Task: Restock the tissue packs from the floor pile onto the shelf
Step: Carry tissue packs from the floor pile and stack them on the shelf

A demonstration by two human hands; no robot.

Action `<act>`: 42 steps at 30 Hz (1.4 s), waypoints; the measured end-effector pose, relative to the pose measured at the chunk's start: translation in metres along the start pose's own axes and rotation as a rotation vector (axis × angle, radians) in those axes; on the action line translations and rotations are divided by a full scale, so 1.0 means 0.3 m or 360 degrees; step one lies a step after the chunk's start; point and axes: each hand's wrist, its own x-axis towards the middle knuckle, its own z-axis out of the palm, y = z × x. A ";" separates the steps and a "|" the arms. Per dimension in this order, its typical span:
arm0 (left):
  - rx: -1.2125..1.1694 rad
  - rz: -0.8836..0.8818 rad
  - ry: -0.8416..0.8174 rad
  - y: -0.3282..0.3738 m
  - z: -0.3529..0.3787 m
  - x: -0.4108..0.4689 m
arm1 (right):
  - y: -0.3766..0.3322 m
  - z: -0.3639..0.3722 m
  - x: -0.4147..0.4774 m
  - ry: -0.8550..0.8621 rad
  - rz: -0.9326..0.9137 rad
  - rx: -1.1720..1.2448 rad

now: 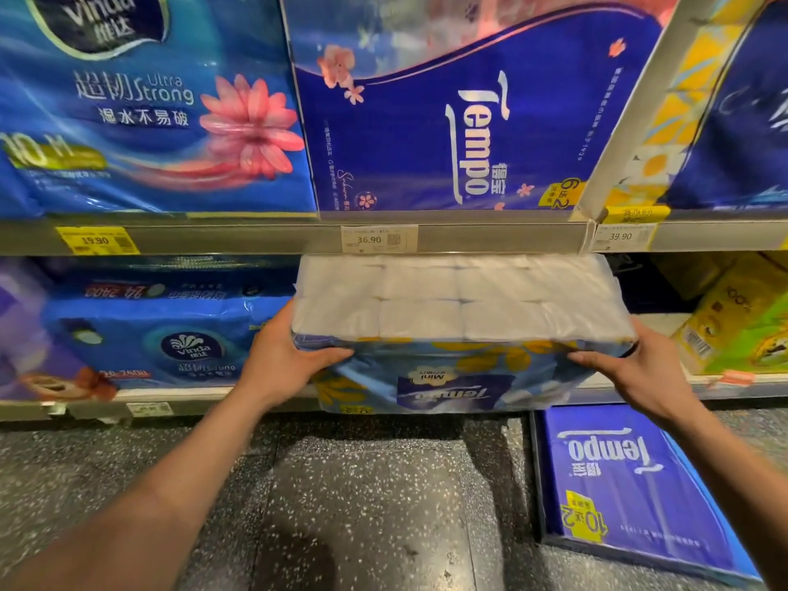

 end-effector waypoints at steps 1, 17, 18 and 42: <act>0.0002 0.0008 0.0006 -0.004 0.005 0.013 | 0.019 0.017 0.007 0.0025 -0.0001 0.0014; 0.0427 -0.0166 0.0148 -0.115 0.034 0.216 | 0.158 0.247 0.228 0.0021 0.0037 0.0221; 0.0517 -0.0185 0.0192 -0.115 0.042 0.218 | 0.160 0.255 0.239 0.0012 0.0019 0.0219; 0.0918 -0.0375 0.0328 -0.047 -0.024 -0.018 | 0.017 0.088 0.083 -0.0381 0.0369 -0.0241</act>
